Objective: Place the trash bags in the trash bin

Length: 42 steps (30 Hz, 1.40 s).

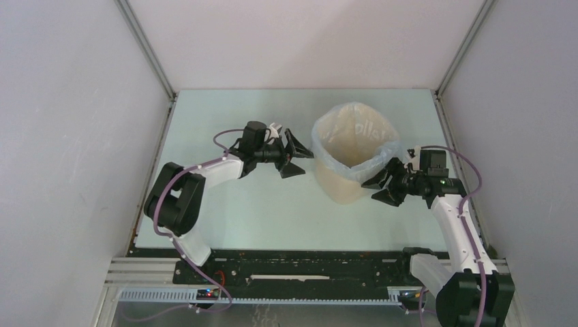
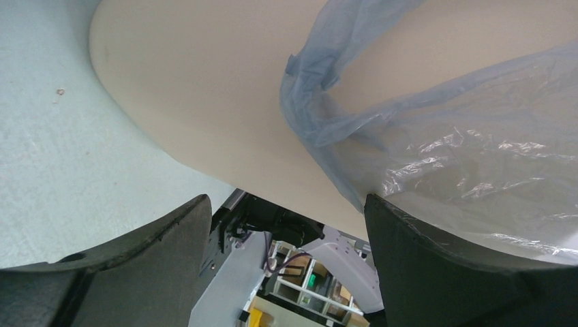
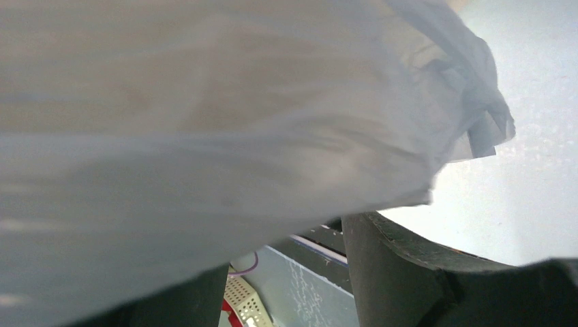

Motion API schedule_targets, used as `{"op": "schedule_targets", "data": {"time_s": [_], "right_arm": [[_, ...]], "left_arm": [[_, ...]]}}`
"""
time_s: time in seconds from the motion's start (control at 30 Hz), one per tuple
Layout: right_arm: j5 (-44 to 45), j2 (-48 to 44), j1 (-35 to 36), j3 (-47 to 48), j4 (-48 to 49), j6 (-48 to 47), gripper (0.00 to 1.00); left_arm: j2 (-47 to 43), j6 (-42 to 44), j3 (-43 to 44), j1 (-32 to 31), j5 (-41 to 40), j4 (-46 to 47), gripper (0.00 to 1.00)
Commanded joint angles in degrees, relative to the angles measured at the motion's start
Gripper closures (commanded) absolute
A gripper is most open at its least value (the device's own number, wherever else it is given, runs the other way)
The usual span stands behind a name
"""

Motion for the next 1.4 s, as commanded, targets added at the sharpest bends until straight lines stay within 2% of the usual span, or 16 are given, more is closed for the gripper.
{"op": "schedule_targets", "data": {"time_s": [0.0,0.3,0.43,0.63,0.73,0.87,1.1,1.23,1.37], "right_arm": [[1.9,1.2,-2.8,0.3,0.4,-4.0,0.34],[3.5,-2.9,-3.8,9.3,-13.9,-9.7,0.34],[4.5,-5.5,-3.8,14.1,-20.2,-11.2,0.34],[13.9,-6.8,-3.9,22.6,-26.2,-14.9,0.34],[16.7,-4.9,-3.9,23.1,-22.7,-13.3,0.34],[14.4,-1.5,-3.8,21.1,-11.9,-7.3,0.34],[12.8,1.3,-2.9,9.4,4.3,-1.0,0.36],[11.7,3.9,-1.3,8.0,7.0,-1.5,0.36],[10.9,3.5,-0.3,8.0,5.6,-2.8,0.35]], "left_arm": [[3.0,7.6,4.9,-0.1,-1.6,-7.0,0.13],[4.6,19.9,16.0,0.6,-4.2,-24.1,0.1],[-0.3,23.7,18.1,0.8,-6.2,-29.2,0.07],[-9.0,27.9,16.0,1.6,-8.8,-36.7,0.07],[-13.9,30.2,13.1,1.6,-11.5,-39.6,0.05],[-18.6,31.2,10.2,1.6,-12.2,-41.8,0.05],[-25.9,31.2,6.3,1.6,-13.2,-44.1,0.05],[-28.9,31.6,6.5,1.6,-15.1,-45.8,0.05],[-30.3,31.7,6.2,1.6,-17.0,-46.8,0.04]]}}
